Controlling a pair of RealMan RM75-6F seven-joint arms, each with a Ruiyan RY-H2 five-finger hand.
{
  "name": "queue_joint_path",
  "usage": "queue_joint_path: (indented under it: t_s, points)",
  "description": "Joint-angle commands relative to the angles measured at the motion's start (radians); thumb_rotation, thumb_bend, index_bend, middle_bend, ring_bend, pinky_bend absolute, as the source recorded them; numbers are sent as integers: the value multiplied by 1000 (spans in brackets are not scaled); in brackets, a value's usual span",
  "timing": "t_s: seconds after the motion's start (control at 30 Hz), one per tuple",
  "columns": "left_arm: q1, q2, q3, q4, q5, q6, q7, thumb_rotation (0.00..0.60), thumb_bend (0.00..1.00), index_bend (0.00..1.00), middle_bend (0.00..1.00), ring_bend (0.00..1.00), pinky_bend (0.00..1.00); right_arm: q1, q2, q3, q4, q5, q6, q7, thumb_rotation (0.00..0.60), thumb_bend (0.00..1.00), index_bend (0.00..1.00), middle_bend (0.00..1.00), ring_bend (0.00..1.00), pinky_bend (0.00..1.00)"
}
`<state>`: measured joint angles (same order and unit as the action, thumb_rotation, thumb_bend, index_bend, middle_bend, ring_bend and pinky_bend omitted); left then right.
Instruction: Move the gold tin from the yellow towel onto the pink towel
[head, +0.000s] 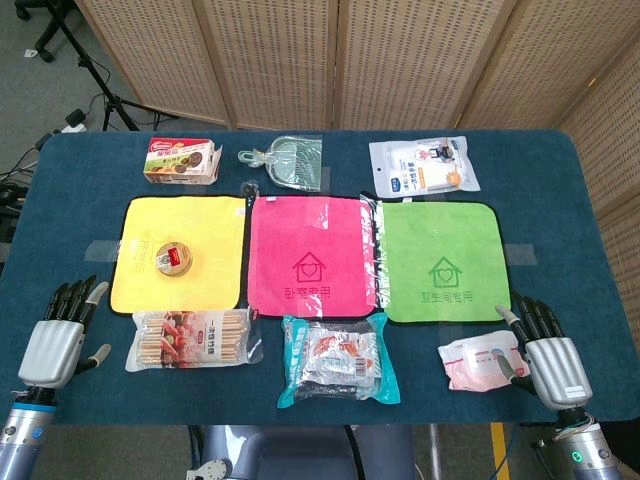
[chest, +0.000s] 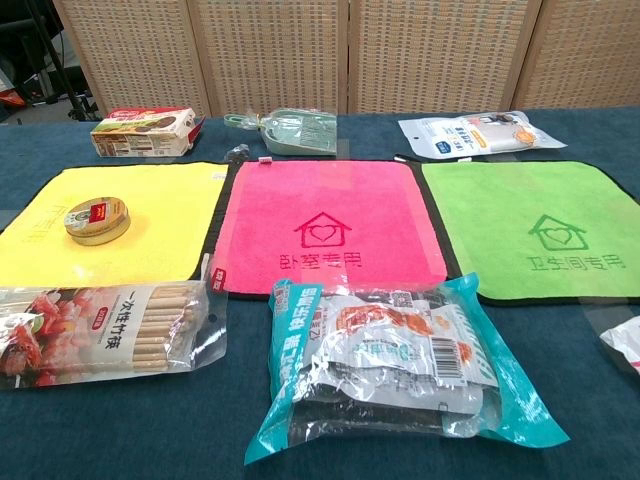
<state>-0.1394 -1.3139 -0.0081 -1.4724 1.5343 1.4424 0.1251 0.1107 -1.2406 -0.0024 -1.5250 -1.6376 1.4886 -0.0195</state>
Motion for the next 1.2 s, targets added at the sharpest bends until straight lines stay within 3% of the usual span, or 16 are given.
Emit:
queue_joint_path:
  t_s: [0.03,0.9,1.2]
  points:
    - [-1,-1,0,0,-1,-2,1,600,201,57,0,0,0,0,-1,-1,2,0,-2,0,600,363,149,0,0,74]
    - [1,6,-5,-18,-7,2,-32,600,198,57,0,0,0,-4,4,5,5,-7,22,19,600,363,150,0,0,74]
    - [9,-11,-52,-70,-89,1,-110,600,200,57,0,0,0,-4,4,6,9,2,16,25,600,363,150,0,0,75]
